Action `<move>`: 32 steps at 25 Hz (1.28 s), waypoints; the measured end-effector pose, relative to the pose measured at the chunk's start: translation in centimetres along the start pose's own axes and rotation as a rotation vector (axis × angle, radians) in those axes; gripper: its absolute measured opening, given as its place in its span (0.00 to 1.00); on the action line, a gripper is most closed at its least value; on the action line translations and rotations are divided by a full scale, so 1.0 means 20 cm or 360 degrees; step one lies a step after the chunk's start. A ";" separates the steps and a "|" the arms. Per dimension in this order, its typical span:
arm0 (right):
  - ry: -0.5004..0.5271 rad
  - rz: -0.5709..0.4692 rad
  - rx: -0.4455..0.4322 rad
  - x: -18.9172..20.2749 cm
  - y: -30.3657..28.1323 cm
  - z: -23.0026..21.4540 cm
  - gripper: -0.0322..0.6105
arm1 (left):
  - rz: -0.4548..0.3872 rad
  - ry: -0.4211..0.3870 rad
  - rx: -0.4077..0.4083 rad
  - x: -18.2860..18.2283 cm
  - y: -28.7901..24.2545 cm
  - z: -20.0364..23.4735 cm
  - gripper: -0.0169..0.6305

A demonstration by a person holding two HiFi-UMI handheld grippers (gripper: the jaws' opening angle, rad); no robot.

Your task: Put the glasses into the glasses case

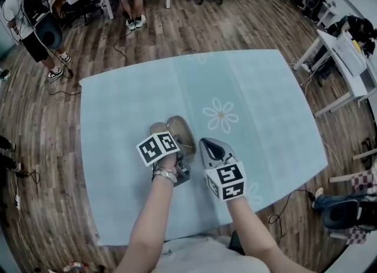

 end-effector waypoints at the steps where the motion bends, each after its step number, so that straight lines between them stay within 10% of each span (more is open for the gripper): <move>1: -0.0004 0.0007 0.0003 0.01 0.00 -0.01 0.06 | 0.0020 0.0012 -0.0014 0.00 -0.01 0.00 0.05; 16: -0.0040 0.0031 0.0018 0.06 -0.01 -0.01 0.05 | 0.0225 -0.0001 0.0176 0.02 -0.07 -0.03 0.26; 26: -0.0061 0.0003 0.0017 0.08 0.07 0.00 0.05 | 0.0016 -0.0154 0.0189 0.03 0.10 -0.15 0.32; 32: -0.0087 -0.0060 0.0029 0.08 0.15 -0.01 0.05 | -0.0234 -0.0526 0.0067 0.07 0.27 -0.26 0.29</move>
Point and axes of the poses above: the fingertips, and each gripper's own axes: y backward along the fingers, z to its left, x out of its underside, the point moved 7 cm from there along y, backward along the fingers, and after that the axes turned 12 degrees about z, right-handed, at the moved point
